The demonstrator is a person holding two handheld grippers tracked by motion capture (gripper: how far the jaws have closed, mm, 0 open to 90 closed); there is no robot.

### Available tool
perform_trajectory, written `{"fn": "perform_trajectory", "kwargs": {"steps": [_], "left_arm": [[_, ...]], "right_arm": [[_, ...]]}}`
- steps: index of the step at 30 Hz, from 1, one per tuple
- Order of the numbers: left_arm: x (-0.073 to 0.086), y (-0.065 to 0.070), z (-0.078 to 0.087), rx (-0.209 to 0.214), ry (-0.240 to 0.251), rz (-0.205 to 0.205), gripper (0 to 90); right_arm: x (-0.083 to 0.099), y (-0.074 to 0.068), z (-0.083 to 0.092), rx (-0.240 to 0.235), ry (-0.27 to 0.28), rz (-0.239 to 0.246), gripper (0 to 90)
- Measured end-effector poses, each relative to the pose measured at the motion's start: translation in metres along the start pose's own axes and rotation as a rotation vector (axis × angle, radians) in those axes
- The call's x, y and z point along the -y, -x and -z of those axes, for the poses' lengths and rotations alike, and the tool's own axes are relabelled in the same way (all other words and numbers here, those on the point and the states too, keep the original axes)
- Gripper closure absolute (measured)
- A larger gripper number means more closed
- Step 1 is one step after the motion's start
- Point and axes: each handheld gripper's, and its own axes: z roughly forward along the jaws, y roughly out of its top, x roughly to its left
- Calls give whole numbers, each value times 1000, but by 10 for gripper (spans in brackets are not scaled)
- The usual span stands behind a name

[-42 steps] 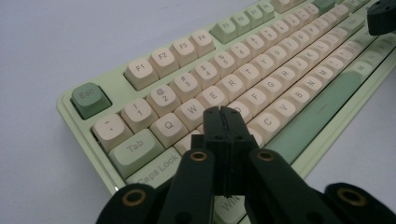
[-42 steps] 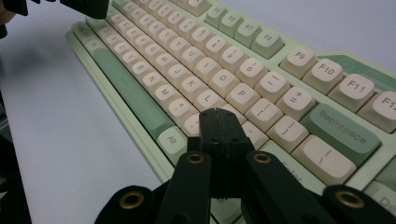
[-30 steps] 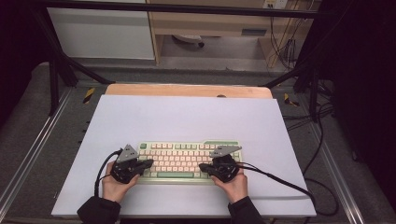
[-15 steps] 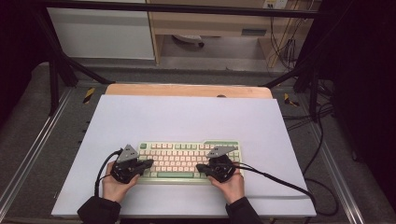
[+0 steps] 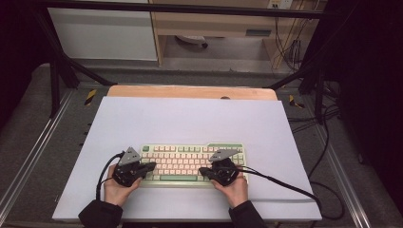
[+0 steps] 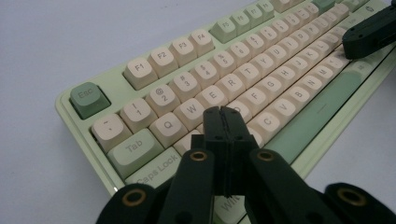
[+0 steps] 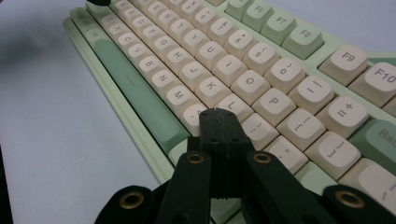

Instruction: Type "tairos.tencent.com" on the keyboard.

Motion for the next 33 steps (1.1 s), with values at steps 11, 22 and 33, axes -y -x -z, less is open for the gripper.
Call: {"fn": "perform_trajectory", "kwargs": {"steps": [11,22,33], "left_arm": [[-1,2,1,6,1,-3,900],[-2,4,0,8,0,-1,900],[-9,9,0,5,3,-5,900]], "right_arm": [[-3,2,14,15,13,3,900],[3,10,23,31,14,-13,900],[7,14,29,36,13,-19,900]]}}
